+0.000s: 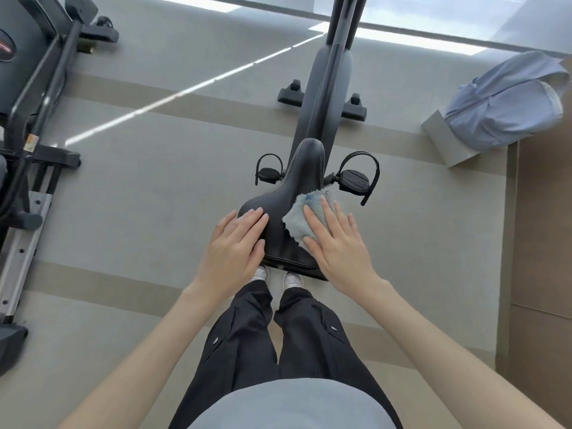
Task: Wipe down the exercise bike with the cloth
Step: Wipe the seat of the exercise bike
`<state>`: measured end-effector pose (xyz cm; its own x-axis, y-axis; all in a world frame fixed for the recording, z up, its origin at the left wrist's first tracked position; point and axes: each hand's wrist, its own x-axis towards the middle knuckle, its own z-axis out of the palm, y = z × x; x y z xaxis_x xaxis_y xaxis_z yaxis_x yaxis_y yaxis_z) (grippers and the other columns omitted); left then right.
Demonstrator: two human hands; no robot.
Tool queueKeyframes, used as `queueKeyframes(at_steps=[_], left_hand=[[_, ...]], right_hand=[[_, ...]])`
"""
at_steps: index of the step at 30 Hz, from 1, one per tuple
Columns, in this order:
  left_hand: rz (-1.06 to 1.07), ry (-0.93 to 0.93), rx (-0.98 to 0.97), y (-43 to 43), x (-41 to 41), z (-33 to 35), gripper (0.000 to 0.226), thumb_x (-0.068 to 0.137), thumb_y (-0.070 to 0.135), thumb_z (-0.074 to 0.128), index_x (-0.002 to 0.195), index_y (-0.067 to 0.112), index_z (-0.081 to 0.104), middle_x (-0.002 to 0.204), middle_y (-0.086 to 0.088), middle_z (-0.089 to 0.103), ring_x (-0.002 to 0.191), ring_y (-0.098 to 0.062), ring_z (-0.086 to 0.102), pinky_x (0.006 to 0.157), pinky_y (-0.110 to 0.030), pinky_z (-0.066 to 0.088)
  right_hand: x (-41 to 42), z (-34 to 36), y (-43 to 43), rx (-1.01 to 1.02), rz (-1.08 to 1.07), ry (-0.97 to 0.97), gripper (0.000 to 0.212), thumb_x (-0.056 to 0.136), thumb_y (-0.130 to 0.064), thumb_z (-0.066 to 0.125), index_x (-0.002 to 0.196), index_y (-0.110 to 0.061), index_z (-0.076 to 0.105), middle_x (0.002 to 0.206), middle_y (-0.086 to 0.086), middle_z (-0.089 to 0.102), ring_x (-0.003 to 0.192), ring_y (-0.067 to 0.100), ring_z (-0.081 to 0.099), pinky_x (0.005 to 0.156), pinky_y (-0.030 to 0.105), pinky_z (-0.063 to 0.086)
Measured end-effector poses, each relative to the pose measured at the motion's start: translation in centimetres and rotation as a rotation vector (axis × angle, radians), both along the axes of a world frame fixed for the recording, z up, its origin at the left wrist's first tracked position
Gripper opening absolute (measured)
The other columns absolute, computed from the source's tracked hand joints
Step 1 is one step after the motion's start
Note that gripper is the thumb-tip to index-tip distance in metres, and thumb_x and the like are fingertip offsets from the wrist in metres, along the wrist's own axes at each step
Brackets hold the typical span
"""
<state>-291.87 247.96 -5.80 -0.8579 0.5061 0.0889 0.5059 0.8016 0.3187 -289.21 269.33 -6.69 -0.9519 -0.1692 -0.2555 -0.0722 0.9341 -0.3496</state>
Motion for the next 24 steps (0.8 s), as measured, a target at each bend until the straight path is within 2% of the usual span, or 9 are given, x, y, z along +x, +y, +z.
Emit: queueKeyframes(at_steps=[6,11,14,17,22,24], left_hand=[[-0.030,0.017,0.013,-0.2,-0.7,0.5,0.033,0.091,0.014,0.048,0.117,0.001,0.065,0.124,-0.011,0.063,0.115,-0.022,0.060,0.102,-0.048,0.039],[-0.062,0.010,0.021,-0.6,-1.2,0.9,0.032,0.090,0.013,0.049,0.115,0.002,0.066,0.122,-0.010,0.064,0.113,-0.021,0.062,0.103,-0.047,0.037],[-0.073,0.010,0.023,-0.8,-1.2,0.8,0.032,0.091,0.013,0.049,0.116,0.002,0.066,0.123,-0.009,0.064,0.113,-0.020,0.061,0.104,-0.046,0.037],[-0.086,0.004,0.008,-0.9,-1.1,0.7,0.033,0.092,0.015,0.047,0.118,0.003,0.065,0.124,-0.009,0.063,0.114,-0.021,0.061,0.104,-0.045,0.037],[-0.063,-0.036,-0.004,-0.4,-1.4,1.3,0.033,0.091,0.017,0.049,0.115,0.001,0.066,0.117,-0.011,0.066,0.106,-0.024,0.064,0.103,-0.045,0.038],[-0.047,-0.058,-0.010,0.1,-2.0,1.8,0.036,0.091,0.019,0.046,0.117,0.001,0.064,0.114,-0.009,0.066,0.104,-0.024,0.063,0.104,-0.043,0.036]], right_hand=[[-9.3,-1.0,-3.0,0.122,-0.049,0.007,0.054,0.101,-0.038,0.022,0.149,-0.017,0.008,0.157,0.013,-0.004,0.143,0.035,-0.009,0.116,0.048,0.008],[-14.6,-1.1,-2.9,0.096,-0.125,0.023,0.049,0.101,-0.035,0.027,0.146,-0.016,0.027,0.155,0.011,0.016,0.143,0.028,0.008,0.114,0.048,0.013],[-13.0,-1.0,-2.7,0.110,-0.078,0.047,0.052,0.101,-0.036,0.026,0.148,-0.015,0.020,0.156,0.012,0.011,0.144,0.029,0.003,0.115,0.047,0.011],[-8.1,-0.5,-2.9,0.085,-0.031,0.029,0.055,0.101,-0.037,0.030,0.149,-0.015,0.015,0.157,0.012,0.005,0.144,0.030,0.000,0.115,0.046,0.014],[0.7,0.7,-2.4,0.098,-0.032,0.072,0.052,0.098,-0.037,0.032,0.143,-0.012,0.036,0.150,0.013,0.031,0.139,0.032,0.026,0.110,0.051,0.029],[2.1,0.9,-2.5,0.084,-0.054,0.071,0.049,0.097,-0.034,0.037,0.142,-0.013,0.038,0.149,0.013,0.033,0.138,0.032,0.029,0.110,0.053,0.028]])
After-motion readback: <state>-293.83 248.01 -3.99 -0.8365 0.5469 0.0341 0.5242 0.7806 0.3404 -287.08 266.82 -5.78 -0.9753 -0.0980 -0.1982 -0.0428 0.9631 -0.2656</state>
